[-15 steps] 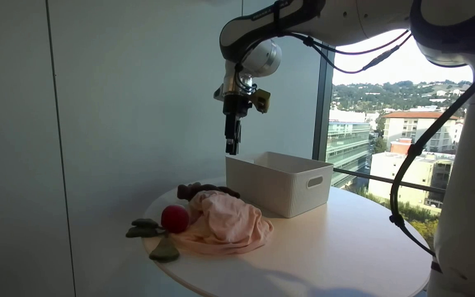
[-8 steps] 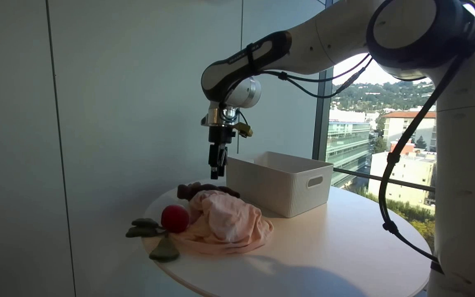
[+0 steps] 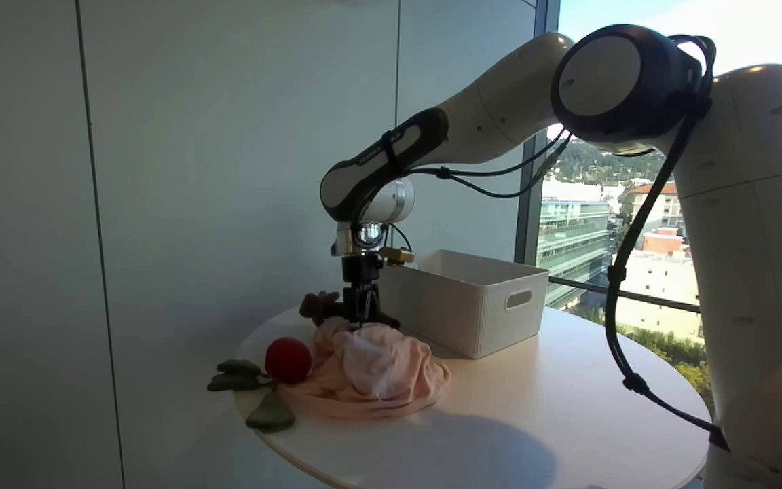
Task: Put the items on the table in the storage container.
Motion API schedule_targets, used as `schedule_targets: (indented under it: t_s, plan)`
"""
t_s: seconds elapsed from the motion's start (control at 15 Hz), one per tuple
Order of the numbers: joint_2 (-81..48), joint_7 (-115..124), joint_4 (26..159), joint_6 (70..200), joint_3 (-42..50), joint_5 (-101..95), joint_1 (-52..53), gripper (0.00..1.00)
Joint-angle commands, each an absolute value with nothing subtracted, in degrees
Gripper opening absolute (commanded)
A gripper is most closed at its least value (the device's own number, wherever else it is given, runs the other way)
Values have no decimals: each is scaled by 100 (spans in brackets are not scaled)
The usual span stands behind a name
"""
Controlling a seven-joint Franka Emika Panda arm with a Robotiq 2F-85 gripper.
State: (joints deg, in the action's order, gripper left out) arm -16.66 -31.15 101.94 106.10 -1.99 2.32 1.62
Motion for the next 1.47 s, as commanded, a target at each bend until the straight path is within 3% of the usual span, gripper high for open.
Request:
schedule_targets:
  t_s: [0.0, 0.67, 0.8, 0.93, 1.4]
  plan:
    - [-1779, -2910, 10016, 10157, -284, 431, -13, 74]
    - [-844, -2630, 10160, 10129, -207, 574, -167, 2]
    - [-488, -2595, 10166, 10116, -176, 593, -185, 6]
    - [-9, -2566, 10191, 10167, -128, 504, -175, 0]
    - [1626, -2318, 10156, 10121, -21, -1015, -158, 3]
